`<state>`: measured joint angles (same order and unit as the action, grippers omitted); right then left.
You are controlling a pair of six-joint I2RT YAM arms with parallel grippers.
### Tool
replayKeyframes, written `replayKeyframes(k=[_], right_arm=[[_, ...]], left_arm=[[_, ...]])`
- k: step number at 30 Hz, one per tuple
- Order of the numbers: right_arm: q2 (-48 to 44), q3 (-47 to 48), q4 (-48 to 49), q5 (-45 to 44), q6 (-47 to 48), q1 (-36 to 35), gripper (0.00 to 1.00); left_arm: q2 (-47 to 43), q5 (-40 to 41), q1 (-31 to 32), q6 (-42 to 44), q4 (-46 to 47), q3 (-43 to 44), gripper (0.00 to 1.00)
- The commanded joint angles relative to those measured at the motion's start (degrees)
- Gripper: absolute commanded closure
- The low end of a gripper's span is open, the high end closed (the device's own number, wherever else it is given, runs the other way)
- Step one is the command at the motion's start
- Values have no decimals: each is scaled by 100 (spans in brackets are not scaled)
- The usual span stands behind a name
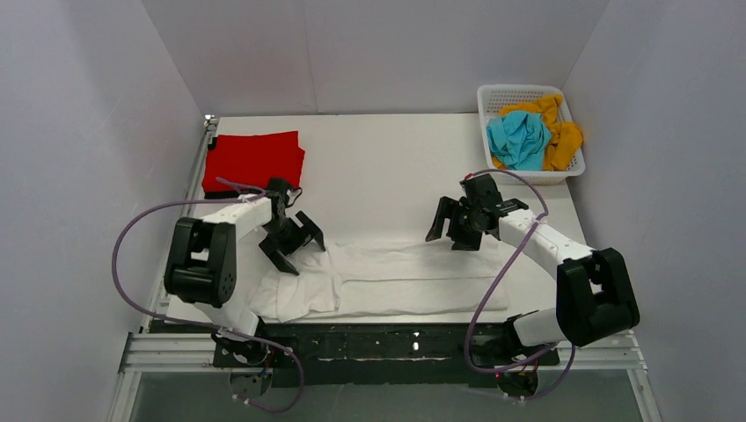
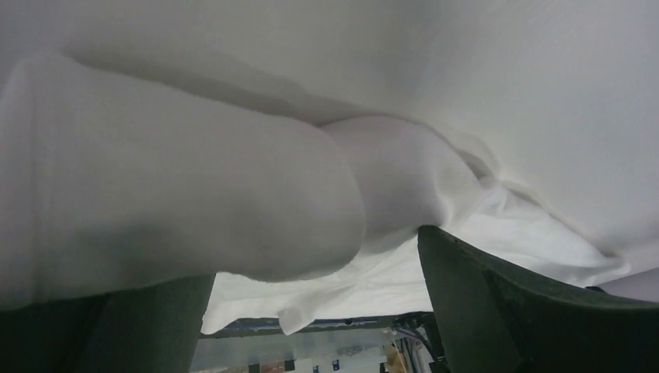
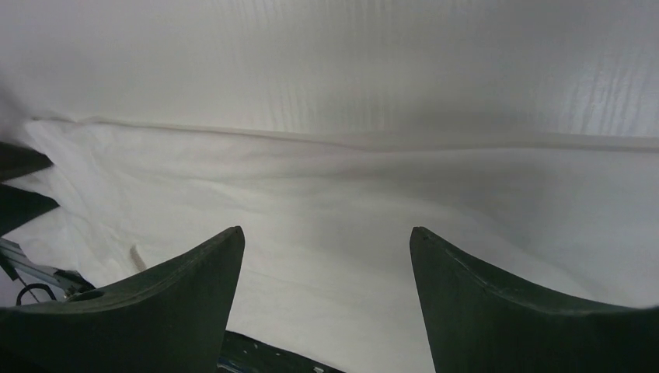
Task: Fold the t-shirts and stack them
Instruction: Rotate the tshirt 90 degrees
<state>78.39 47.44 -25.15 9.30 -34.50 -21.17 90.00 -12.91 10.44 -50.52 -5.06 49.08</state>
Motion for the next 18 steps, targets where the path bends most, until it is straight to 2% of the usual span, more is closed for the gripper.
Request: replayKeyframes(k=[1,5,8,10,13,15,18], right_arm=[[236,-163,268,510,272,-32,14],[397,-340,67,492,401,-126,14],[417,-493,9,603,431,-433,14],[420,-579,47,817,379,-716,14],[507,-569,196,1212,223,-1245,13],[662,-393,302,1529,203,-1624,13],[1101,173,282,1799,155,-2157,13]], left_arm=[[1413,675,33,131,-94,1212,2],[2937,324,153,241,-523,3053,2],[3920,364,428,261,-820,4544,2],[4712,341,617,346,-1165,5949,2],[6238,56,882,218,-1555,8634,2],[7084,-62,1023,-270,-892,9879,2],[7691,272,1146,-1474,703,9917,2]])
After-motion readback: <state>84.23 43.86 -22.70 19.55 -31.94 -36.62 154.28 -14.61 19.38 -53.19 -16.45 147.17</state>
